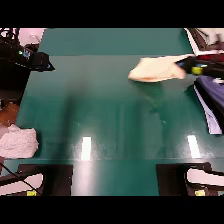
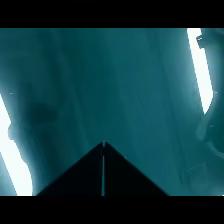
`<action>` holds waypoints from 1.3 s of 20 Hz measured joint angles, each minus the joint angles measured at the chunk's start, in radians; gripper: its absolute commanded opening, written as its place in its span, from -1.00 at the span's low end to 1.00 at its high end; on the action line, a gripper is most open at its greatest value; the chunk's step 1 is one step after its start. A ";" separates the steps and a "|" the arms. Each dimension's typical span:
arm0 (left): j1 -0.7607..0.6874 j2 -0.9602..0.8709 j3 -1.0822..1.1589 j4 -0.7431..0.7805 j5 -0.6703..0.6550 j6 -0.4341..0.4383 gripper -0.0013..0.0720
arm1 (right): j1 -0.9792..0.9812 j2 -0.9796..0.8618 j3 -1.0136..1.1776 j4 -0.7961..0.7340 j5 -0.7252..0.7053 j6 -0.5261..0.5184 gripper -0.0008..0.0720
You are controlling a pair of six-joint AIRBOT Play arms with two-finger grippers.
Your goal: Fold the shirts.
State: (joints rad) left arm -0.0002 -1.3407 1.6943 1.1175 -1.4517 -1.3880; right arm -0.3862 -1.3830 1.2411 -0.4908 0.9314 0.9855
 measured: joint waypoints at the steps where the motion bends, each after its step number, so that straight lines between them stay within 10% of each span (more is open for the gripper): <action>1: 0.000 0.000 0.000 -0.013 0.000 0.000 -0.90 | -0.060 0.008 0.006 -0.003 -0.002 -0.017 -0.92; 14: 0.000 0.000 0.000 -0.062 -0.006 -0.018 -0.90 | -0.320 -0.126 0.451 -0.027 0.130 -0.100 -0.93; 26: 0.000 0.000 0.000 -0.064 -0.007 -0.004 -0.90 | -0.408 -0.084 0.644 -0.430 0.382 0.131 -0.91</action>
State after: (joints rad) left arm -0.0002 -1.3407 1.6943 1.0538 -1.4590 -1.3922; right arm -0.7940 -1.4670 1.8851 -0.9203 1.3132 1.1168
